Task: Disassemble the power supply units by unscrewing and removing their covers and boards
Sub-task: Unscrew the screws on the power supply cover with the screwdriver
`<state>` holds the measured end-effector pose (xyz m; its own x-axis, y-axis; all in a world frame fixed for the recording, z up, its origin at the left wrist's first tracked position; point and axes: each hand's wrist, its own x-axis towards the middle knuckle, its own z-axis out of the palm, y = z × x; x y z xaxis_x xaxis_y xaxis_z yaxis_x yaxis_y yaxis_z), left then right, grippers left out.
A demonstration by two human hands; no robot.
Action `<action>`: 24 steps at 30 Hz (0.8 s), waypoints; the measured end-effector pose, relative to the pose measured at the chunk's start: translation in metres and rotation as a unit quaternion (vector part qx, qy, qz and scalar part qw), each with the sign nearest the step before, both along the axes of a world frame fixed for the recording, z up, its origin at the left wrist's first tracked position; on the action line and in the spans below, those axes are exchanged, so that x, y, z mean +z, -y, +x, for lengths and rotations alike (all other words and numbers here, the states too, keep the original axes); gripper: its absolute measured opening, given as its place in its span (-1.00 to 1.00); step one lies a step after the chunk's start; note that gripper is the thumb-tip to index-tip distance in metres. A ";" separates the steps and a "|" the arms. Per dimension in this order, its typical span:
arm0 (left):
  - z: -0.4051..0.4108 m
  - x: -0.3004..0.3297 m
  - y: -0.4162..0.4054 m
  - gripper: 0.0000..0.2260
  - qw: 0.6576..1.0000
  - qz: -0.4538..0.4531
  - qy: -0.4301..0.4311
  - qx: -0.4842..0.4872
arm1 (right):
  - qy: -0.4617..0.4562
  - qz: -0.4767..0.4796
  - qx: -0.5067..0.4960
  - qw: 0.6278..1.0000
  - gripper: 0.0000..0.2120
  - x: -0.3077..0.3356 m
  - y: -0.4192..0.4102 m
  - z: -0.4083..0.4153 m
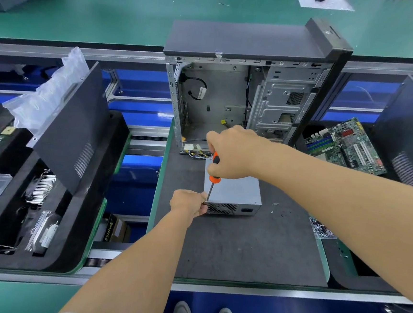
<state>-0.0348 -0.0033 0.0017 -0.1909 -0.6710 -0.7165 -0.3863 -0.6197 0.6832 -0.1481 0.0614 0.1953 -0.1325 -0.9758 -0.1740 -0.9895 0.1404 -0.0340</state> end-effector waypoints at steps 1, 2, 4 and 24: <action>0.000 0.000 0.000 -0.96 1.000 -0.001 0.001 -0.001 | 0.005 0.000 0.000 1.000 -0.69 -0.001 0.000 -0.001; 0.000 0.000 0.000 -0.97 1.000 -0.001 0.002 -0.002 | 0.023 0.001 -0.001 1.000 -0.67 -0.001 0.001 -0.001; -0.001 0.001 0.000 -0.98 1.000 0.000 0.003 -0.003 | 0.068 -0.003 -0.007 0.998 -0.62 0.001 0.002 -0.002; 0.000 0.001 -0.001 -0.95 1.000 0.001 -0.007 0.002 | -0.205 -0.006 0.065 0.977 -0.37 0.009 0.002 0.005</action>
